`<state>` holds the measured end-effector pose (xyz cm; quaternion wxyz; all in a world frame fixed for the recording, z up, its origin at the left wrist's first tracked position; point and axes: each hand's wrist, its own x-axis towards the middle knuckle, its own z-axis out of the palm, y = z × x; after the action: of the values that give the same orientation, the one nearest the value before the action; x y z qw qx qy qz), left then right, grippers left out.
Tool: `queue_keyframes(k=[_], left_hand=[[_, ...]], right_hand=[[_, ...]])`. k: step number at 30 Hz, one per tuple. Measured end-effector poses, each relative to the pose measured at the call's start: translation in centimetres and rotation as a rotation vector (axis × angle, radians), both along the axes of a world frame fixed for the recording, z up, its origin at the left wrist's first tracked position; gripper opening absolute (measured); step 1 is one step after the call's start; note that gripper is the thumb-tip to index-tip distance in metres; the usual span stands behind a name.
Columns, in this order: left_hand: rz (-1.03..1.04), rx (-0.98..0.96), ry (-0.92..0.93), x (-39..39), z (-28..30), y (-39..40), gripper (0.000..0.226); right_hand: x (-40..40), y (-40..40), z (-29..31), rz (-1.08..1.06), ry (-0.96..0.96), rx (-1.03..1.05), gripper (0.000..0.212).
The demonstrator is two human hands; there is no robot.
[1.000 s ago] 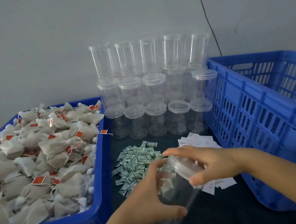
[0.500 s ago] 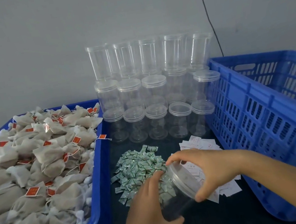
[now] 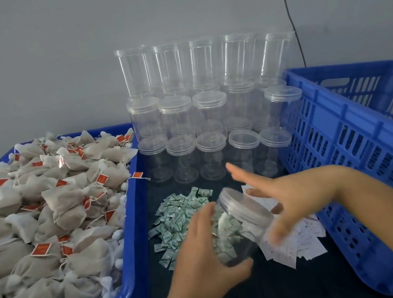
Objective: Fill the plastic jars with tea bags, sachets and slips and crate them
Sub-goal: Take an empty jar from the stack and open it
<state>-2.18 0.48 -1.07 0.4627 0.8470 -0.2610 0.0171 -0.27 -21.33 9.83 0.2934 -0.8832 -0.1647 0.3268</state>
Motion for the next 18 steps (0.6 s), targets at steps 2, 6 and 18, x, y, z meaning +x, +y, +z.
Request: queue_keyframes(k=[2,6,18], left_hand=[[0.178,0.213,-0.369,0.4,-0.2,-0.6,0.096],[0.236,0.354,-0.516,0.9,-0.5,-1.2,0.091],[-0.024,-0.03,0.159,0.8,-1.1,0.2,0.096]], right_hand=[[0.6,1.1,-0.5,-0.235,0.02,0.032,0.111],[1.7,2.1,-2.7,-0.367,0.011,0.061,0.101],[2.8,-0.2,-1.4,0.127,-0.078,0.03,0.081]])
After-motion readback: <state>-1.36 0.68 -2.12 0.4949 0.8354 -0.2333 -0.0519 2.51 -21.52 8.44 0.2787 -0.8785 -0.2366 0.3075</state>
